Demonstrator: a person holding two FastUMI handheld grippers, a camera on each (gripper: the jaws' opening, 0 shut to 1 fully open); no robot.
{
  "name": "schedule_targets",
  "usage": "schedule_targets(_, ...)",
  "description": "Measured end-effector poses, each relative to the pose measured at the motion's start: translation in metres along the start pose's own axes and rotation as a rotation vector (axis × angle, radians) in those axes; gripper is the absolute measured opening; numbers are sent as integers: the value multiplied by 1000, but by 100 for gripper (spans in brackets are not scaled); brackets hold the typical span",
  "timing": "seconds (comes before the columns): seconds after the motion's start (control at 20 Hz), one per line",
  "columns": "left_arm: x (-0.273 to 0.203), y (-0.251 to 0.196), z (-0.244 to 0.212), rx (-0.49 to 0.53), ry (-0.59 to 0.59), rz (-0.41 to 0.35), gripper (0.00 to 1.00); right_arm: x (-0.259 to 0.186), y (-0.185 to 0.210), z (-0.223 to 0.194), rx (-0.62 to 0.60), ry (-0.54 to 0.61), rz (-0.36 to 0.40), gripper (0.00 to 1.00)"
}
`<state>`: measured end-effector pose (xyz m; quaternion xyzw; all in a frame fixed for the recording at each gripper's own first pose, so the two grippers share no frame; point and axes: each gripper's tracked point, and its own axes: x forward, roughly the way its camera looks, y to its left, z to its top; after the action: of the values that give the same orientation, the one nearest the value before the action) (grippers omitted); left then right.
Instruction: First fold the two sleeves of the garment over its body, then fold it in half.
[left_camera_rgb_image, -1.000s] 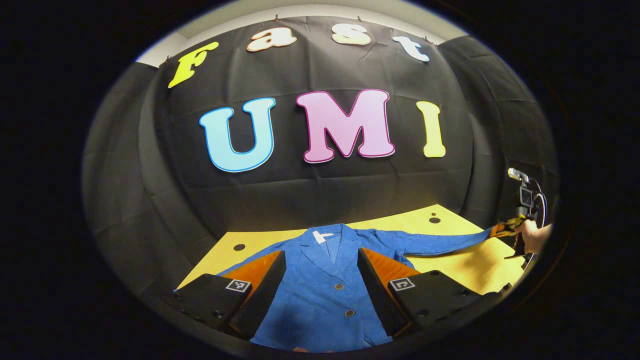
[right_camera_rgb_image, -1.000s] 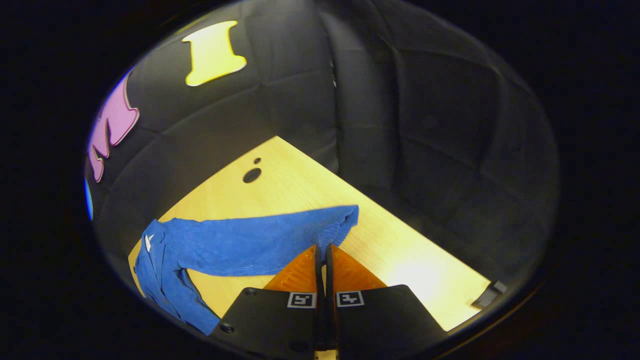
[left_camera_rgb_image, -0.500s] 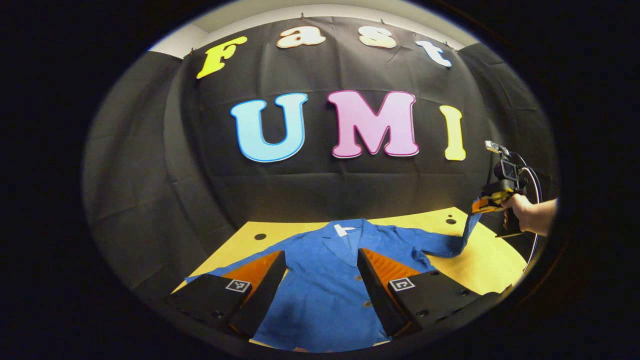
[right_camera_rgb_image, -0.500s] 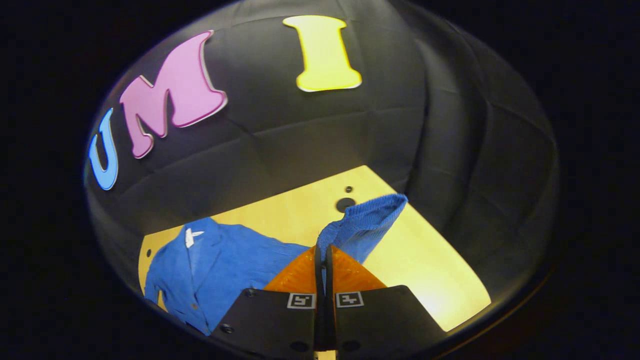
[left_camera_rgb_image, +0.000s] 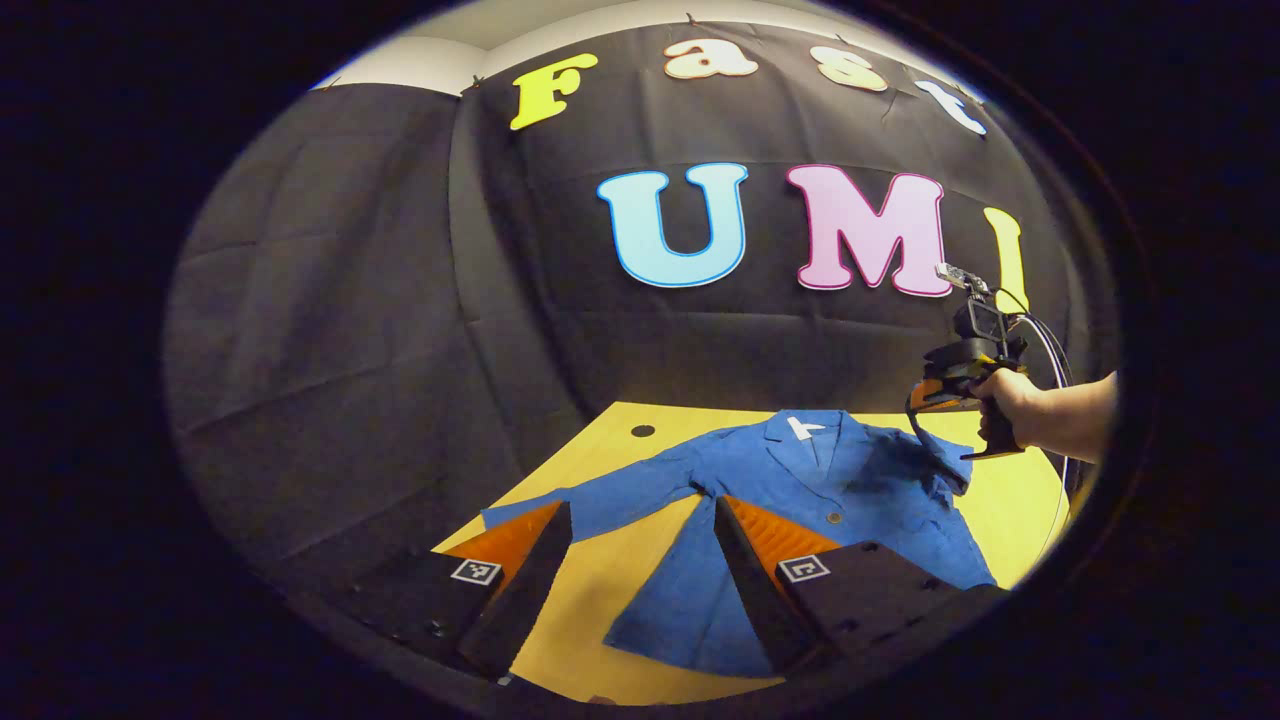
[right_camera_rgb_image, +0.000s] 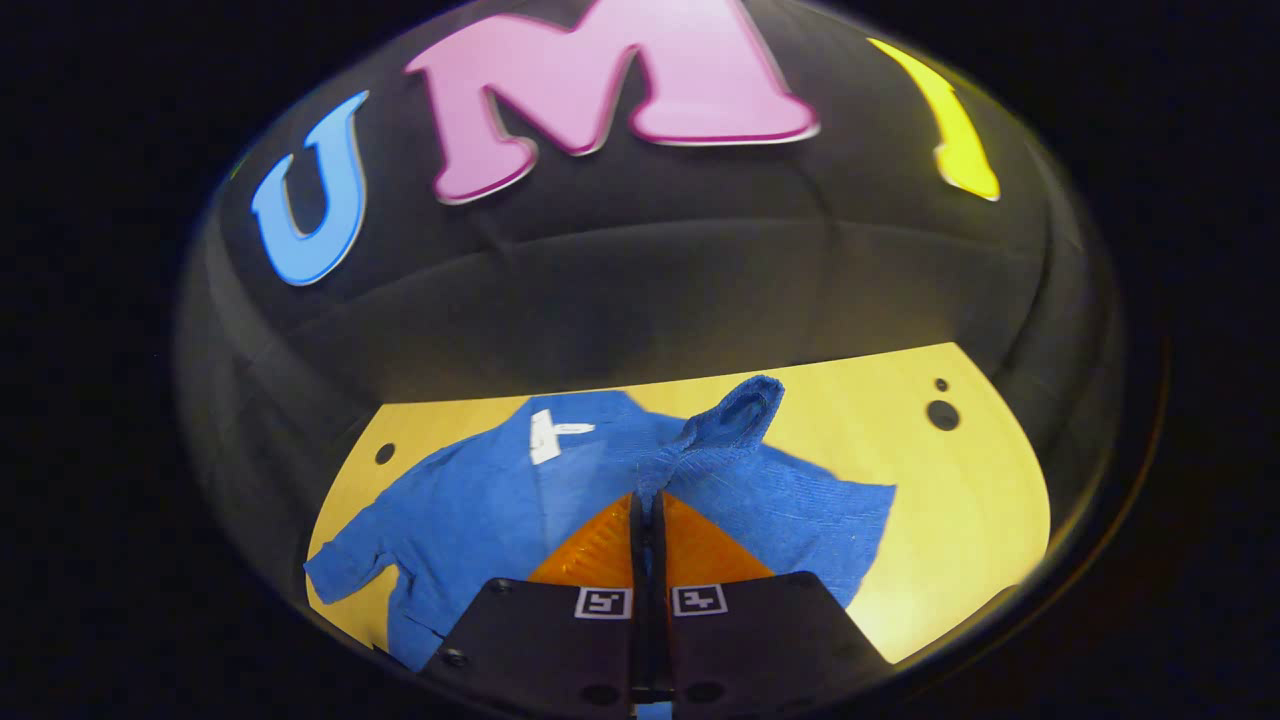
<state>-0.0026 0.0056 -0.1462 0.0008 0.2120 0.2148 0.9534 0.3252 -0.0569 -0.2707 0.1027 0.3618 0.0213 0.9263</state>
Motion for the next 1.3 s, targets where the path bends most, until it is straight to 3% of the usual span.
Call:
schedule_targets(0.35,3,69,-24,-35,59,118,83,68,160,-44,-25,46,141,0)
schedule_targets(0.55,15,80,-37,-74,81,127,83,94,197,-81,5,88,162,2)
schedule_targets(0.75,25,87,-59,-130,146,120,84,97,192,-99,-50,96,145,100)
schedule_targets(0.8,28,90,-63,-129,165,123,84,91,188,-96,-80,87,142,97)
schedule_targets(0.85,34,93,-64,-123,168,127,85,83,184,-96,-108,83,140,88)
schedule_targets(0.9,41,98,-63,-123,166,128,85,75,179,-92,-131,75,136,97)
schedule_targets(1.1,87,115,-64,-179,163,91,85,24,165,-69,-144,3,154,98)
schedule_targets(1.3,152,139,-85,-238,233,128,85,-31,138,-44,-208,-135,135,98)
